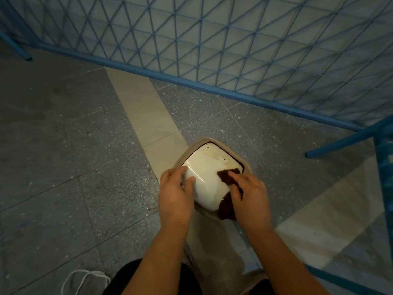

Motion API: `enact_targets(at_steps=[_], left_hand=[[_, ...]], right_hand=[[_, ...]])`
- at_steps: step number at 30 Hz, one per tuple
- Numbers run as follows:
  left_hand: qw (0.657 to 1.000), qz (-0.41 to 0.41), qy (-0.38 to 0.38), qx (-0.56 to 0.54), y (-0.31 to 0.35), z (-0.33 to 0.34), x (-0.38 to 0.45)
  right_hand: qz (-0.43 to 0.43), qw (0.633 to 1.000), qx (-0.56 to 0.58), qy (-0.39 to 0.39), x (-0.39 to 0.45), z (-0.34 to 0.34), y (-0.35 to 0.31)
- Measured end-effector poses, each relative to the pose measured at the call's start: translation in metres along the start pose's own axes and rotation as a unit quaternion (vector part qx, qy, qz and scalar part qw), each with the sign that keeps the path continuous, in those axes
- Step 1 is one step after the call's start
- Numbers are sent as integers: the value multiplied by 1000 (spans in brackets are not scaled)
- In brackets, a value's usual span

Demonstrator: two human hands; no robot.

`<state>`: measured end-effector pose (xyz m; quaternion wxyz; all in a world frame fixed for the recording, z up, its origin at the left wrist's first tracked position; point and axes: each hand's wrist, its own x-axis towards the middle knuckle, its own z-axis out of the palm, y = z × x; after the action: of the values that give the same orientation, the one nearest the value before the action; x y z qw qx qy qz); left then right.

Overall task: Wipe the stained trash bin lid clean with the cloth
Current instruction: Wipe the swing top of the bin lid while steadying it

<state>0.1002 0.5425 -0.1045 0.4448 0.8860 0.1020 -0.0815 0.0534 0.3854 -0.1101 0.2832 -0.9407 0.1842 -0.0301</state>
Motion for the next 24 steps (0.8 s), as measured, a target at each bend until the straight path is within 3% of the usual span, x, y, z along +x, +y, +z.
enact_targets(at_steps=[4,8,12,14,20,24], left_hand=[[996,23,-67,50,4,10,-8],[993,33,-101,57,4,10,2],[990,41,-126,49,6,10,7],[991,45,-121,35,7,12,8],[992,35,-119,15,9,9,9],[991,29,-129,13,8,8,10]], right_hand=[[-25,999,45,-3,-22,8,-11],[-98,995,12,-10,-17,8,4],[26,999,23,-3,2,1,28],[28,999,26,2,-4,2,23],[-124,992,37,-6,-29,11,-7],[3,998,69,7,-2,9,13]])
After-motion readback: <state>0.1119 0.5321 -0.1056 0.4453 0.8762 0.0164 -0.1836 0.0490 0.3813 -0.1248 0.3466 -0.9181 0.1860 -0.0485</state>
